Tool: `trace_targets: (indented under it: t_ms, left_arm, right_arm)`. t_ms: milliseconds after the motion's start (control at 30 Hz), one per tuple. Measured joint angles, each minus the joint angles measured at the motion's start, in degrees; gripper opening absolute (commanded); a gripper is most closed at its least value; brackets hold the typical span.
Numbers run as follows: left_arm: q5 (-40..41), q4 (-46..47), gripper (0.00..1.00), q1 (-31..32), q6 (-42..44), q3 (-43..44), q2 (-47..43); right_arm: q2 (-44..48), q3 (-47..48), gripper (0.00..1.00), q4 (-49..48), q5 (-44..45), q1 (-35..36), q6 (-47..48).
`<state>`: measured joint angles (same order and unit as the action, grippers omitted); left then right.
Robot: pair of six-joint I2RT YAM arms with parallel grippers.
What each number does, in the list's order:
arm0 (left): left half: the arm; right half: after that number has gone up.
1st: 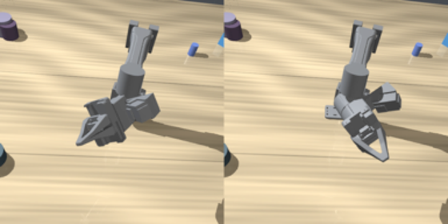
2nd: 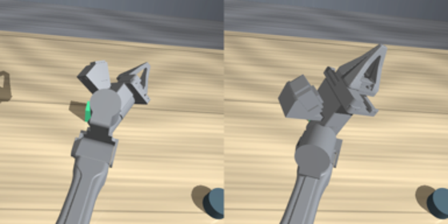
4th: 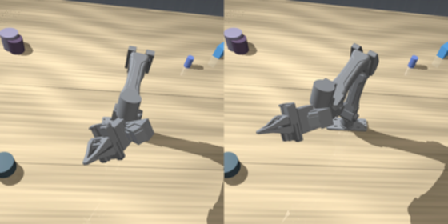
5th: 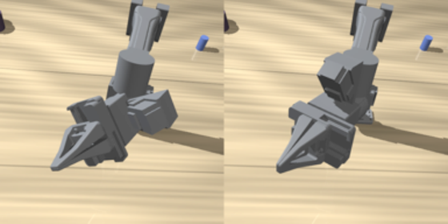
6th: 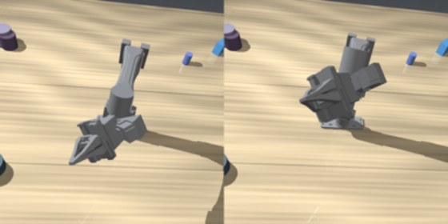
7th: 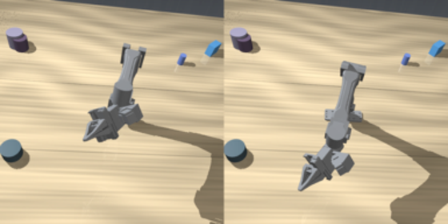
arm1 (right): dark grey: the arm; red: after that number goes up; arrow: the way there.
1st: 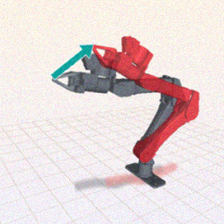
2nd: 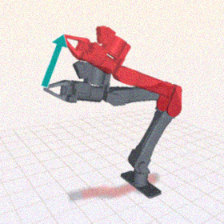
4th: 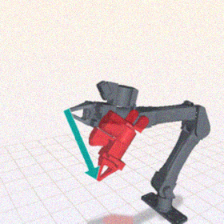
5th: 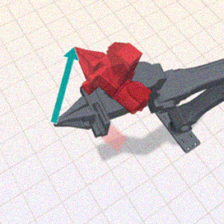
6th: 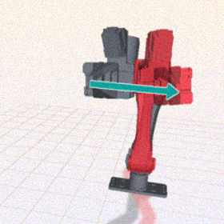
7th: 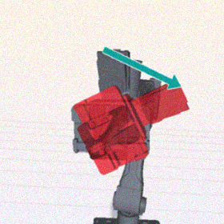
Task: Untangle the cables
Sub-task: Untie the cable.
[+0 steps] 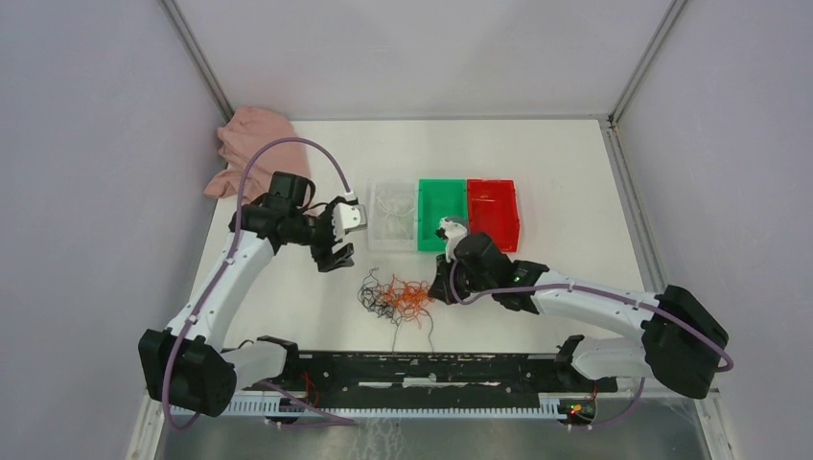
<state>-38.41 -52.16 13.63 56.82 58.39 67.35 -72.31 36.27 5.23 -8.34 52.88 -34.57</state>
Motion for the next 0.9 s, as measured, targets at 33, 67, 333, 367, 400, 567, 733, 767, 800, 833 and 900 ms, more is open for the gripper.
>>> trace_targets:
  t_ms: [33, 67, 333, 367, 400, 567, 733, 767, 800, 833, 900]
  left_arm:
    - [0.0, 0.0, 0.81, 0.0, 0.0, 0.4, -0.1]
    - [-0.1, 0.0, 0.81, 0.0, -0.2, 1.0, -0.3]
    - [-2.8, 0.0, 0.80, 1.5, -1.9, 5.7, -3.3]
    - [-3.2, 0.0, 0.80, 1.9, -1.9, 5.7, -3.8]
    - [-3.9, 0.0, 0.79, 2.4, -2.0, 5.7, -4.5]
    - [-6.8, 3.7, 0.78, 4.6, -4.6, 3.8, -9.7]
    - [-8.7, 9.5, 0.70, 5.8, -9.4, 0.3, -14.7]
    - [-9.0, 10.6, 0.67, 6.0, -10.5, 0.2, -15.1]
    - [-9.6, 12.0, 0.66, 6.2, -11.7, 0.2, -15.3]
    - [-10.0, 12.8, 0.64, 6.3, -12.6, 0.2, -15.3]
    - [-10.8, 14.1, 0.60, 6.5, -14.6, 0.2, -15.3]
  right_arm:
    - [0.8, 0.5, 0.00, 0.2, 0.0, 0.0, 0.4]
    - [1.7, 1.5, 0.00, 0.5, -0.1, 0.0, 0.7]
    - [4.7, 10.7, 0.00, -0.9, -4.2, 0.0, 1.6]
    - [4.7, 11.3, 0.00, -1.4, -4.9, 0.0, 1.5]
    - [4.6, 11.9, 0.00, -1.8, -5.6, 0.0, 1.4]
    - [3.4, 14.6, 0.00, -4.7, -9.7, 0.0, -0.3]
    - [1.9, 17.7, 0.00, -8.6, -13.9, 0.0, -2.5]
    - [1.6, 18.6, 0.00, -8.9, -14.6, 0.0, -2.8]
    - [1.1, 19.8, 0.00, -9.3, -15.4, 0.0, -3.2]
    - [0.9, 20.6, 0.00, -9.7, -15.8, 0.0, -3.3]
    - [0.3, 21.9, 0.00, -10.8, -16.7, 0.0, -3.8]
